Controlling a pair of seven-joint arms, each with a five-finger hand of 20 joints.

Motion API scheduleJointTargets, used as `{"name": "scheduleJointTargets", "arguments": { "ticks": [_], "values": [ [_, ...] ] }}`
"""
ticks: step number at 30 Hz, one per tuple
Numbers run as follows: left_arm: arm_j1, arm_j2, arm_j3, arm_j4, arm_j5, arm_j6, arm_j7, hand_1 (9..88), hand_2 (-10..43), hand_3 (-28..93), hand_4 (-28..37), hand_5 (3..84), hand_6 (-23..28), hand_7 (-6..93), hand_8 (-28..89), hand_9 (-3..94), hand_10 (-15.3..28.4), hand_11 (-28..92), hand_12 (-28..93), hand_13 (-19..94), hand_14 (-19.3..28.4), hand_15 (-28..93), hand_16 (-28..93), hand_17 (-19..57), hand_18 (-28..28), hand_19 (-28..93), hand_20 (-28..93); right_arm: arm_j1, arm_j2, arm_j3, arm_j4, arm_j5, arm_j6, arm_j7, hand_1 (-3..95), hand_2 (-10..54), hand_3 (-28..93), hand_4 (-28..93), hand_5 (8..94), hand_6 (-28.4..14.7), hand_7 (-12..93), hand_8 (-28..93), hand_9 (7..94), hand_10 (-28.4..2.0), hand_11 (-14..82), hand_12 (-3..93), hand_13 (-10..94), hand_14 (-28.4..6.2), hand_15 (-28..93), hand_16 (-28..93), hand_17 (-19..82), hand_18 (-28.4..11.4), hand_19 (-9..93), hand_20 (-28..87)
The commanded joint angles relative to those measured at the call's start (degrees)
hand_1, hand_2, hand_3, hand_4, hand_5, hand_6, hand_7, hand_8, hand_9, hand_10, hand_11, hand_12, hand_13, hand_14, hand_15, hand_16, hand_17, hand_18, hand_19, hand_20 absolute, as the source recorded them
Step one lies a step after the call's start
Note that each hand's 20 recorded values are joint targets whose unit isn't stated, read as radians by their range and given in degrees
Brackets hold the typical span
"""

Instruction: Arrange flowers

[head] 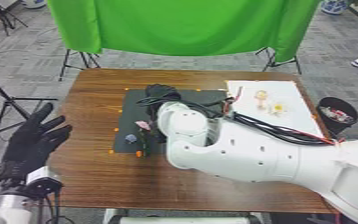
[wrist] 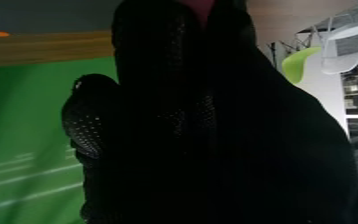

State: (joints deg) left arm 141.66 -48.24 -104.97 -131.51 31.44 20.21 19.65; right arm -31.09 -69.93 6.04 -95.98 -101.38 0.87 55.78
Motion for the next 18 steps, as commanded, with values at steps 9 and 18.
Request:
{"name": "scheduleJointTargets", "arguments": {
  "ticks": [9, 18],
  "values": [
    [-3.37, -3.54, 0.44, 0.82, 3.01, -3.24, -3.83, 28.3, 7.2, 61, -21.3, 32.2, 7.7, 6.5, -7, 27.8, 18.9, 23, 11, 20, 28.0, 56, -12, -8.6, 28.4, 53, 0, -2.82, -2.02, 1.55, 2.54, 0.32, -1.06, 1.41, 61.1, -9.1, 70, -28, 79.4, 0.3, 16, 4, 91.3, -8.1, 5.5, 27.6, 86, -6.5, 44, 17, 59, -10.2, 93, 0],
    [-4.28, -4.70, 0.48, 0.90, 4.16, -3.84, -5.47, 28.5, 7.2, 61, -21.2, 32.2, 7.8, 6.6, -7, 27.9, 18.9, 23, 11, 20, 28.0, 56, -12, -8.7, 28.4, 53, 0, -2.30, -2.17, 0.68, 2.07, -1.00, -1.47, 1.47, 59.9, -9.1, 70, -27, 78.5, -0.1, 15, 4, 90.7, -8.4, 6.1, 27.2, 86, -6.7, 44, 17, 59, -10.4, 93, 0]
  ]
}}
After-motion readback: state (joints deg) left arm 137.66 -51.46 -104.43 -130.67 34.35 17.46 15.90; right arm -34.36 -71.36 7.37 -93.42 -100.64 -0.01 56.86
